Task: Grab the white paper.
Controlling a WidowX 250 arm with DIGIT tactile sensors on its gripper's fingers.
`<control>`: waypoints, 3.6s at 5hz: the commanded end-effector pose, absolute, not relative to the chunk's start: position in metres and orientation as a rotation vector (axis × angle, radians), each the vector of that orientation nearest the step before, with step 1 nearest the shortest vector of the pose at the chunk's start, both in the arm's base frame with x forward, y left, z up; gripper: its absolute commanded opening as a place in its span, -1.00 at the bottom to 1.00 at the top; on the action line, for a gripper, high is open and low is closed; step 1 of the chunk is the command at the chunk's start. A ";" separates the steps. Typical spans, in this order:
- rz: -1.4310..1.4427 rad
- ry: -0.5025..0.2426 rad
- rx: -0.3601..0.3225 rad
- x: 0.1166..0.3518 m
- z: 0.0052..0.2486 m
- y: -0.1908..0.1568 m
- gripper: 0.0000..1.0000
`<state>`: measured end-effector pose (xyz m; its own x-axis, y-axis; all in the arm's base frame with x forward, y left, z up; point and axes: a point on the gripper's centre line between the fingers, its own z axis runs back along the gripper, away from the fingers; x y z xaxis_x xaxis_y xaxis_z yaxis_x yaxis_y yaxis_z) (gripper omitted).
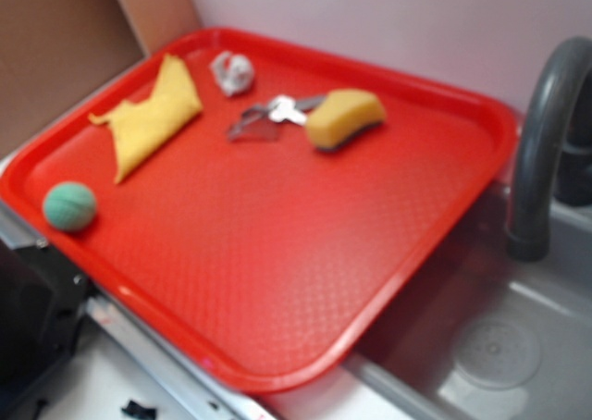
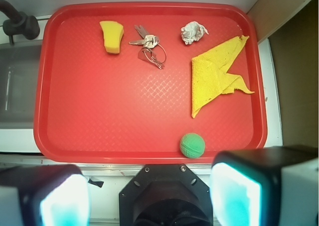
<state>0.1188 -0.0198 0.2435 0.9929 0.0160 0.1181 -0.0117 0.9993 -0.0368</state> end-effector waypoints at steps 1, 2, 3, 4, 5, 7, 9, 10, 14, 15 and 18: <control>0.014 -0.119 -0.036 0.119 0.244 -0.020 1.00; 0.262 -0.198 -0.018 0.132 0.232 -0.020 1.00; 0.486 -0.216 -0.073 0.159 0.202 -0.018 1.00; 0.653 -0.275 -0.023 0.188 0.173 -0.008 1.00; 0.714 -0.331 -0.007 0.224 0.151 0.010 1.00; 0.831 -0.381 0.092 0.274 0.113 0.054 1.00; 0.875 -0.358 0.126 0.299 0.077 0.079 1.00; 0.874 -0.371 0.137 0.312 0.069 0.083 1.00; 0.878 -0.301 0.199 0.323 0.032 0.090 0.29; 0.877 -0.303 0.189 0.322 0.037 0.087 -1.00; 0.474 -0.108 0.127 0.303 0.124 0.038 -1.00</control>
<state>0.2900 0.0289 0.0956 0.8866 0.4596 0.0524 -0.4624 0.8766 0.1332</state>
